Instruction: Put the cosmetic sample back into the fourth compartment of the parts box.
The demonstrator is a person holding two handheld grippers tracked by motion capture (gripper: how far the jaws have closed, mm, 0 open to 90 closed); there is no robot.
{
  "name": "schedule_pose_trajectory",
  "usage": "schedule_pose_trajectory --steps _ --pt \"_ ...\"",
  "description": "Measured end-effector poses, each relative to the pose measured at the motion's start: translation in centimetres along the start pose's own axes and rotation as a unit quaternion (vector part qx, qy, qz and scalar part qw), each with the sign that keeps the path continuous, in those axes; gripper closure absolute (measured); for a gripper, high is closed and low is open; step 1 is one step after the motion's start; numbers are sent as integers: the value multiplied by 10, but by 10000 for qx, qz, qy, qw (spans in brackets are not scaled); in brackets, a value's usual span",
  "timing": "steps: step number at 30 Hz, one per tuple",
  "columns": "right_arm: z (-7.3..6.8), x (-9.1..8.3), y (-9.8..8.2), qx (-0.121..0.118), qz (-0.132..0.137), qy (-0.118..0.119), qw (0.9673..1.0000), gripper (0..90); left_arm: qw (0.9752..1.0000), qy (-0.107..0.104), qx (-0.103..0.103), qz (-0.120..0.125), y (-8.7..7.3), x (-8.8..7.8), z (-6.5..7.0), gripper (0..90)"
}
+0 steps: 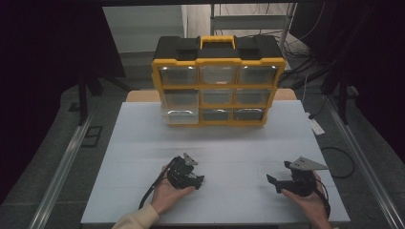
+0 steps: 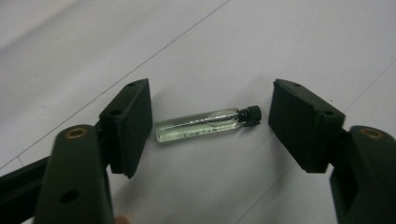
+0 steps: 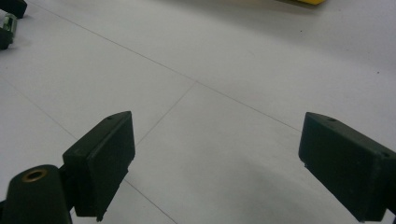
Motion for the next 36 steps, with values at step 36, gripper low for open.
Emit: schedule_pose_trajectory --steps 36 --pt "0 -1 -1 -22 -8 -33 10000 115 9976 -286 -274 569 -1 -29 -16 402"
Point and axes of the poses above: each handheld gripper's, and its own axes: x roughly forward along the jaws, y roughly out of its top, z roughly to its right, the point moved 2 cm from there along x, roughly forward along the jaws, and after that the axes turned 5 degrees about -y, right-handed, at the moved point
